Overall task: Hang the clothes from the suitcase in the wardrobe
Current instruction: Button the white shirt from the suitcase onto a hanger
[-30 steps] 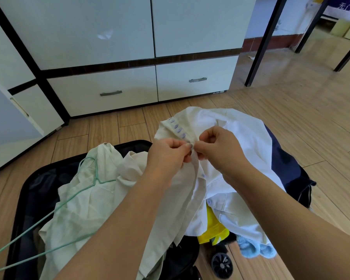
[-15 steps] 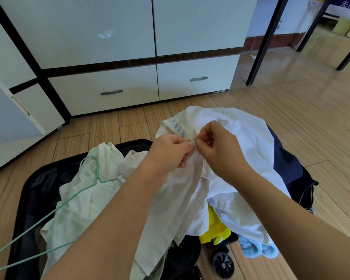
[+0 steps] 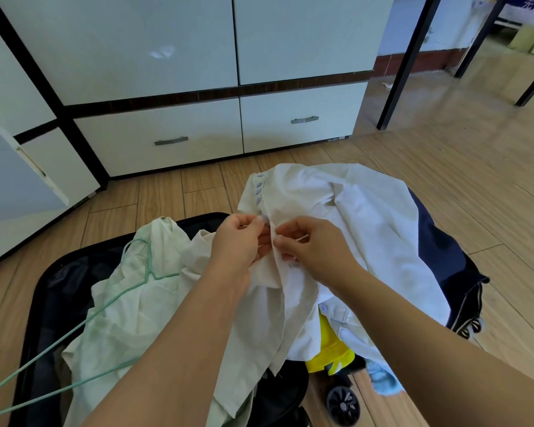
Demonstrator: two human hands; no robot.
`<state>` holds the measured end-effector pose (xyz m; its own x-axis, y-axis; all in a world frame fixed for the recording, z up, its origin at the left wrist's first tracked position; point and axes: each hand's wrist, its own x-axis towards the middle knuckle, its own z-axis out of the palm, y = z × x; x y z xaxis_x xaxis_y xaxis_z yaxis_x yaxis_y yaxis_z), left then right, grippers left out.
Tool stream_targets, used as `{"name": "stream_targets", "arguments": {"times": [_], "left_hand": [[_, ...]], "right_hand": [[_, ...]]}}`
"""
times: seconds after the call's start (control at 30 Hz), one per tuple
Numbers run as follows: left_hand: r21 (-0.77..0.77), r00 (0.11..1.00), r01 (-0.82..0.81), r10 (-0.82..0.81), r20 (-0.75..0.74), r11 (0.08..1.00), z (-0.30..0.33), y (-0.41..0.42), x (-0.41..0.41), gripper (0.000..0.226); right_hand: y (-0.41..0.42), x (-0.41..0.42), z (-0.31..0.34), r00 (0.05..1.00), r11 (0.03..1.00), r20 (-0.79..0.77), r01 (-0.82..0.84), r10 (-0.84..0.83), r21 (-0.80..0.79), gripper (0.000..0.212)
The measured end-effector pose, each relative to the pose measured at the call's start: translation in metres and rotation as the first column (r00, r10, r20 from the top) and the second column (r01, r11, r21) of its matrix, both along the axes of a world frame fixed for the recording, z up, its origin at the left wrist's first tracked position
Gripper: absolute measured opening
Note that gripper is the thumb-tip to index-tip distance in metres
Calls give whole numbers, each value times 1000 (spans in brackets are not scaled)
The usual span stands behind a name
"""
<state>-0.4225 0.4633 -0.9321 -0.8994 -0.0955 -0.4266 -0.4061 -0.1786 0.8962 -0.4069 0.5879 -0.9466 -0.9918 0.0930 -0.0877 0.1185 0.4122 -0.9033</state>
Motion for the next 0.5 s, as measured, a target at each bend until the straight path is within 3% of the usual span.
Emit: {"name": "stream_targets", "arguments": {"times": [0.07, 0.13, 0.2, 0.33, 0.5], "left_hand": [[-11, 1000, -6, 6, -26, 1000, -3, 2, 2, 29], [-150, 997, 14, -24, -68, 989, -6, 1, 3, 35], [-242, 997, 10, -29, -76, 970, -8, 0, 3, 20], [-165, 1000, -26, 24, -19, 986, -6, -4, 2, 6], [-284, 996, 0, -26, -88, 959, -3, -6, 0, 4]], "right_hand": [[-4, -1, 0, 999, 999, -51, 22, -19, 45, 8], [-5, -2, 2, 997, 998, -63, 37, -33, 56, 6], [-5, -3, 3, 998, 999, -49, 36, -34, 36, 10], [0, -3, 4, 998, 995, 30, 55, -52, -88, 16], [-2, -4, 0, 996, 994, -53, 74, -70, 81, 11]]}}
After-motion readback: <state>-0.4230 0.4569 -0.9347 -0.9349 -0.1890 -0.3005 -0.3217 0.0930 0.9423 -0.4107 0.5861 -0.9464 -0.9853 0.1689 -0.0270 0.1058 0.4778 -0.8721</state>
